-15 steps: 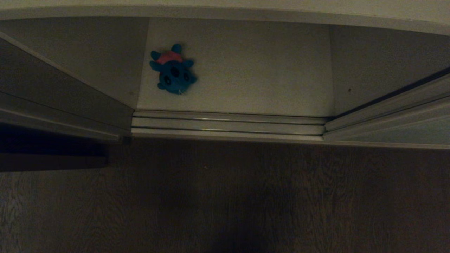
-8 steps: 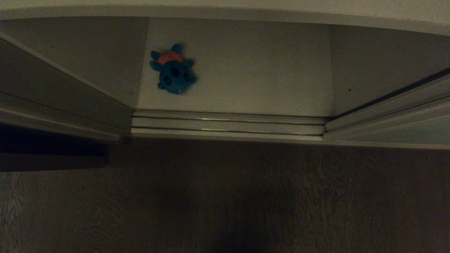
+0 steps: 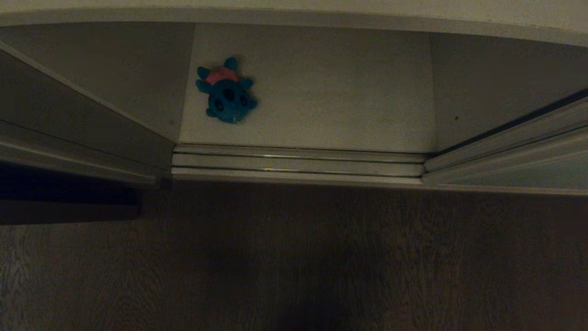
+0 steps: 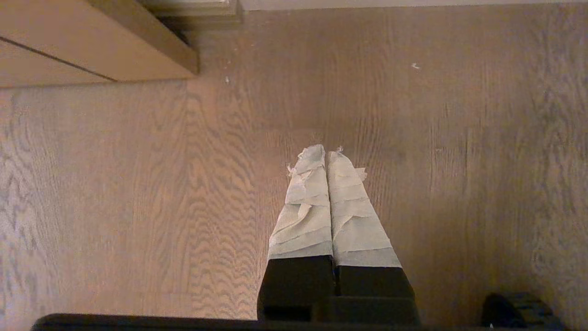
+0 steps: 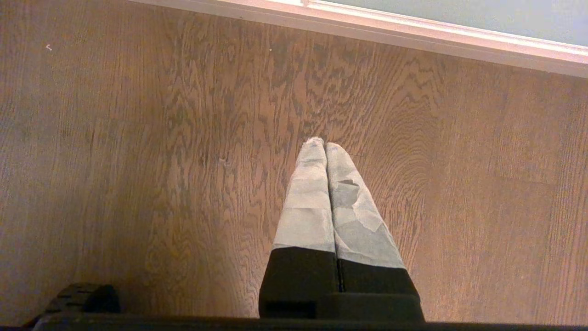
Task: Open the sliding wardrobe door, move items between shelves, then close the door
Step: Place the green doll on the lower shelf
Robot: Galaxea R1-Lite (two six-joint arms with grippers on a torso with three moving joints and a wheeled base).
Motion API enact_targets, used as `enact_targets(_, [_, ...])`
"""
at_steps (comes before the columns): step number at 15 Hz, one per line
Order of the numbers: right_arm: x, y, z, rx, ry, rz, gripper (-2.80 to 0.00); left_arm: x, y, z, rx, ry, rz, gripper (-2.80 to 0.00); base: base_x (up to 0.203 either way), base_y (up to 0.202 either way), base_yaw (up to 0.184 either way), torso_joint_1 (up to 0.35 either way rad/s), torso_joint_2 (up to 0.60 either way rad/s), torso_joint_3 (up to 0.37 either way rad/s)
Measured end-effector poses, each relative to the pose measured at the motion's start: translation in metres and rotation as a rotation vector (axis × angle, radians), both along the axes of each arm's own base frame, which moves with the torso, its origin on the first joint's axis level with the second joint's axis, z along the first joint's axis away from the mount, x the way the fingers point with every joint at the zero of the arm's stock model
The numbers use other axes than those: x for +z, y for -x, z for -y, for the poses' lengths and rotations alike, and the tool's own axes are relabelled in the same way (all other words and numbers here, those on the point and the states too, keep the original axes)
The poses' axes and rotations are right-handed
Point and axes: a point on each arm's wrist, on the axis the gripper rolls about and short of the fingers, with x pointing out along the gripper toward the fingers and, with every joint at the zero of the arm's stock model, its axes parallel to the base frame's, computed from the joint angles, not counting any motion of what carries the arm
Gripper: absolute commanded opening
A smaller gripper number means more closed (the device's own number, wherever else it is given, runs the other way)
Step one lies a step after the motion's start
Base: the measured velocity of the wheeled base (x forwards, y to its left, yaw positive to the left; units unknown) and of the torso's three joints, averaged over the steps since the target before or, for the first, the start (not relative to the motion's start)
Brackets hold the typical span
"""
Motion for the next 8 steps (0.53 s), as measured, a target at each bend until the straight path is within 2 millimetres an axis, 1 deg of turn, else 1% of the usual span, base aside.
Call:
enact_targets(3, [0.0,0.0,0.0,0.0,0.0,0.0,-2.8,0.0,0.0,0.0,-0.002,-0.006,0.0,-2.8,0.0,0.0,0.0,0.002,0.0,0.008])
enact_targets(4, [0.0,0.0,0.0,0.0,0.0,0.0,-2.8,0.0,0.0,0.0,-0.002,-0.006,0.001,-2.8,0.0,0.0,0.0,-0.002,0.0,0.099])
enact_targets(8, [0.0,0.0,0.0,0.0,0.0,0.0,-2.8,0.0,-0.0001,-0.0001,0.002,0.024,0.0,-2.8,0.0,0.0,0.0,0.004,0.0,0.176])
